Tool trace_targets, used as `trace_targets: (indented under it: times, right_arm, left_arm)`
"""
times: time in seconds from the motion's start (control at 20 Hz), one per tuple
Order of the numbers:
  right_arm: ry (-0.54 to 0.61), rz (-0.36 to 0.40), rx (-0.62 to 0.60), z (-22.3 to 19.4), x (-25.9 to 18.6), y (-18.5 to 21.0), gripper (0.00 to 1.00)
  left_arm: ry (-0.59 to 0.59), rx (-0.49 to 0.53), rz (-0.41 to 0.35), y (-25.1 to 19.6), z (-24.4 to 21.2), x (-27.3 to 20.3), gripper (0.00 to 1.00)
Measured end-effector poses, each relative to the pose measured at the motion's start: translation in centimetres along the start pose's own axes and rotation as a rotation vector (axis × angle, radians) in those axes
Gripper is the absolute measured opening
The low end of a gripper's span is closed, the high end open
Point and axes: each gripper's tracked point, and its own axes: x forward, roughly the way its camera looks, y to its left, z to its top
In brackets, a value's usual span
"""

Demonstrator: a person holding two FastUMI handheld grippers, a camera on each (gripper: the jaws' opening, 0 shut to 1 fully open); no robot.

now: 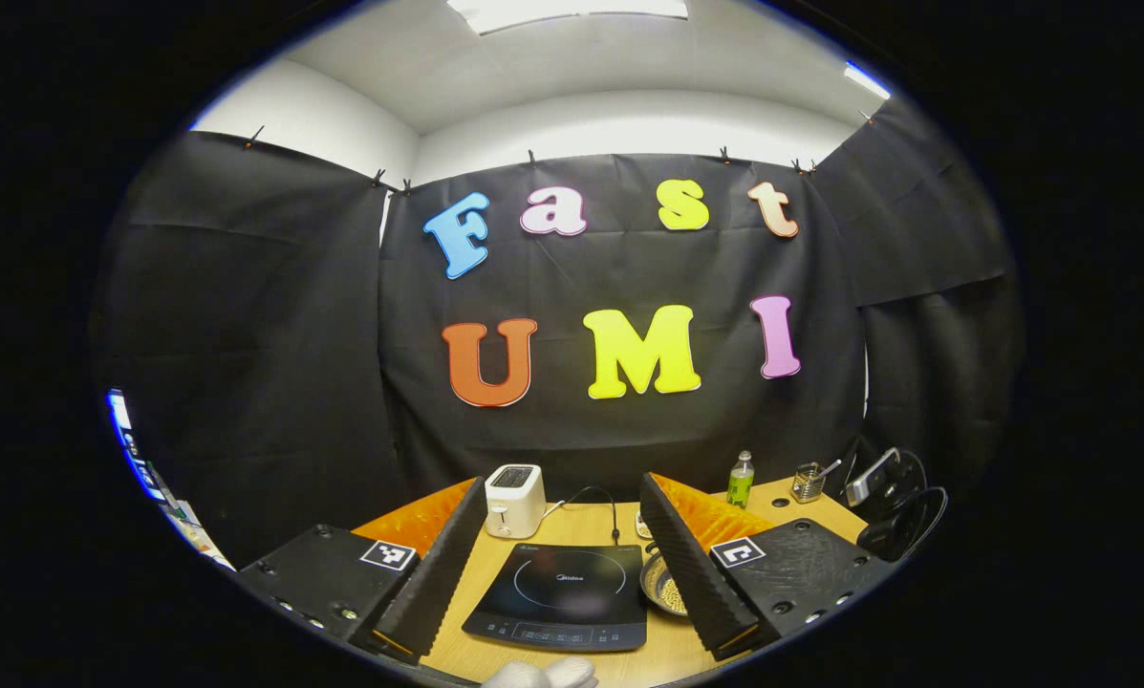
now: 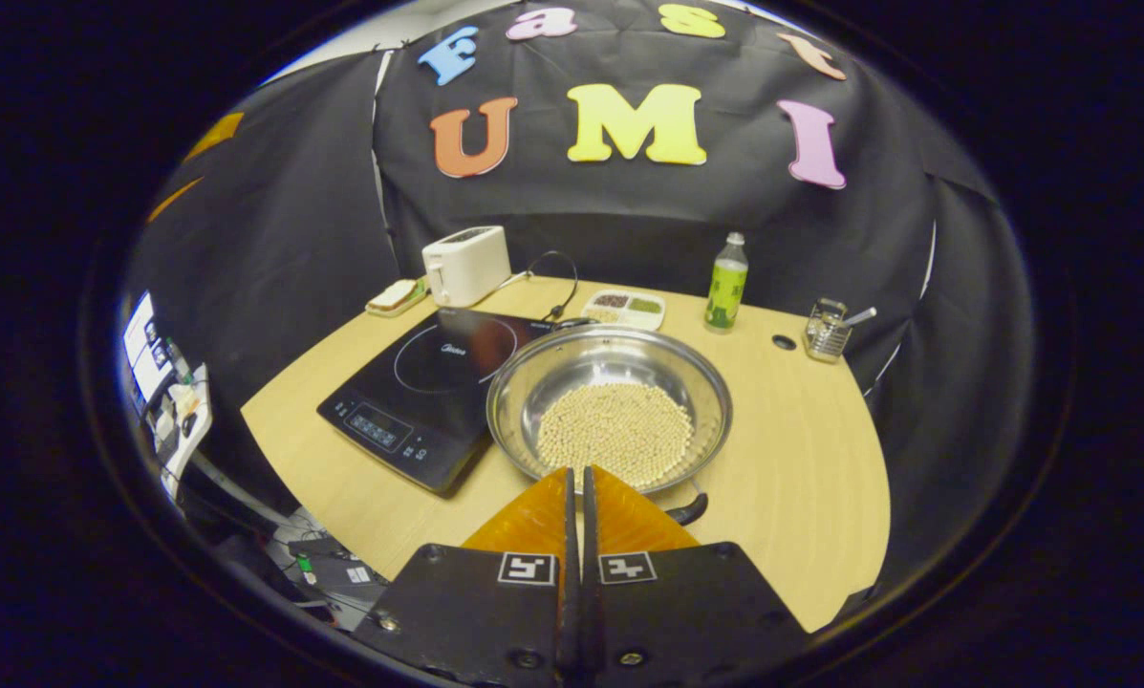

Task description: First push the handle of the pot to place it horizontally, then grasp the pot with both hands and set it on the induction cooktop.

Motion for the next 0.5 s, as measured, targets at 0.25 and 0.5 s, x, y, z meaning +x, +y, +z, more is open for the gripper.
trace_targets:
  times: [0.25,0.5]
  right_arm:
    - [0.124,0.034,-0.03,-4.9,3.7,0.6,0.01]
    - [0.17,0.028,-0.043,-5.8,5.8,-0.1,0.0]
  left_arm:
    - [0.009,0.007,0.023,0.4,-0.3,-0.2,0.96]
    - [0.025,-0.001,0.046,0.6,-0.6,-0.4,0.96]
